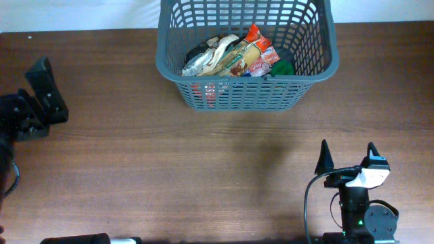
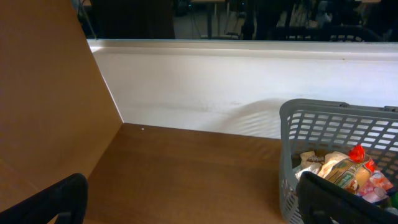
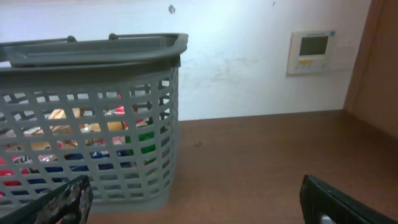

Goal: Pack container

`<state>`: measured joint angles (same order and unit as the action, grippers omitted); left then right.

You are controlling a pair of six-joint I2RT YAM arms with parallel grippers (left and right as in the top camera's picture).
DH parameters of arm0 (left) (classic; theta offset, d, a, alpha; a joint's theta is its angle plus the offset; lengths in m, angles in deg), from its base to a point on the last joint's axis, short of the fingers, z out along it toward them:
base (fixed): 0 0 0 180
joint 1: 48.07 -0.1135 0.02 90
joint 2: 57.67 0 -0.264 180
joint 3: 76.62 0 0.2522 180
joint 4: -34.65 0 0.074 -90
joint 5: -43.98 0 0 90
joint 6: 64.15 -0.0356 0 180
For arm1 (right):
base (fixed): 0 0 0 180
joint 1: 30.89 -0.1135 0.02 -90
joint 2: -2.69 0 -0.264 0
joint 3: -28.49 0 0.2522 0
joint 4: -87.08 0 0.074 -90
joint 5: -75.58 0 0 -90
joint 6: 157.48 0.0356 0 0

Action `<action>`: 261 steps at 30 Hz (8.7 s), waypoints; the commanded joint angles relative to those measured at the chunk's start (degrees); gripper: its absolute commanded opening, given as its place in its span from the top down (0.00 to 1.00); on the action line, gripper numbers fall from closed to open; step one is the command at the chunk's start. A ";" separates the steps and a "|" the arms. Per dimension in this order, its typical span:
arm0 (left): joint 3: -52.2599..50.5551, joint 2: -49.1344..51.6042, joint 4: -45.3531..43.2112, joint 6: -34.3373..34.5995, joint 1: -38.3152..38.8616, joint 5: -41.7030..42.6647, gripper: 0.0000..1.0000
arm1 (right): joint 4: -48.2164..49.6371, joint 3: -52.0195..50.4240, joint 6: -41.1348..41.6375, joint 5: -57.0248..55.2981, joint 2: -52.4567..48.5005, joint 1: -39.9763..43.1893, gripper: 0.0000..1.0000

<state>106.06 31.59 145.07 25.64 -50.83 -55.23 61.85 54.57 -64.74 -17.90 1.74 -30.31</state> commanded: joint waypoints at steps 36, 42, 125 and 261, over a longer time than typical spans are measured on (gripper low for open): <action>0.09 0.13 -0.02 -0.46 -0.39 0.42 0.01 | 6.93 -12.00 -3.85 0.81 0.76 -0.57 0.01; 0.09 0.13 0.00 -0.46 -0.39 0.42 0.01 | 6.93 -12.00 -3.85 0.92 0.74 -0.57 0.01; -143.84 -78.55 -84.78 8.59 -0.76 6.93 0.01 | 6.93 -12.00 -3.85 0.94 0.74 -0.57 0.01; -168.41 -88.96 -92.37 -3.76 -0.76 13.51 0.01 | 6.93 -12.00 -3.85 0.94 0.74 -0.57 0.01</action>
<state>-61.91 -56.78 52.66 22.80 -51.27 -42.73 69.39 42.83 -68.17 -17.07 1.81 -30.35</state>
